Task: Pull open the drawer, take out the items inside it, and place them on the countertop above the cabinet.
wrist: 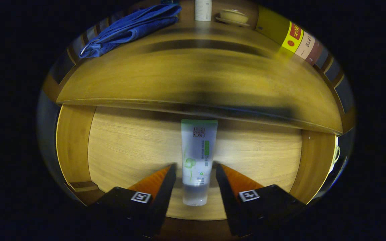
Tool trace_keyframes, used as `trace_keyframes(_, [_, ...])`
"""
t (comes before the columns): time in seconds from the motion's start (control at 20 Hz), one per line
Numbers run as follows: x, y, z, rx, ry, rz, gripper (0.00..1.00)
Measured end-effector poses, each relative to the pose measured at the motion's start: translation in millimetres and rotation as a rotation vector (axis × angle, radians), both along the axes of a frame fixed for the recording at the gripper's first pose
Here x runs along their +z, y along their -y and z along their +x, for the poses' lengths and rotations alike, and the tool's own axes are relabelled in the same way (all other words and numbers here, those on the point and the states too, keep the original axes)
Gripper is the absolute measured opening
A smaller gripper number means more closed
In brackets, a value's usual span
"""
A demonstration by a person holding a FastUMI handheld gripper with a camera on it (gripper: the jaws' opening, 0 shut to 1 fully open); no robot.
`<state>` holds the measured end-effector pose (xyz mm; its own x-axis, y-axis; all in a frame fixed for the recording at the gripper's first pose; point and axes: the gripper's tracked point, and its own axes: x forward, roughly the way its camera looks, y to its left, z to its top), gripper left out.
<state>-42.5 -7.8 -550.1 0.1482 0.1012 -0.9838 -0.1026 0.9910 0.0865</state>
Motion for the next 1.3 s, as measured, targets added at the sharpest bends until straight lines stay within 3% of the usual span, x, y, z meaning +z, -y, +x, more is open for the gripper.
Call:
trace_keyframes(0.1, [11,-2,8,-0.015,-0.002,0.011,0.6])
trace_keyframes(0.3, [47,-2,34,-0.031,0.023,-0.004,0.49])
trace_keyframes(0.55, [115,-7,74,-0.029,0.076,0.003,0.49])
trace_keyframes(0.6, [62,-10,4,-0.033,0.075,-0.003,0.49])
trace_keyframes(0.7, [133,-2,61,-0.031,0.088,-0.006,0.49])
trace_keyframes(1.3, [248,-1,93,-0.009,0.207,-0.035,0.49])
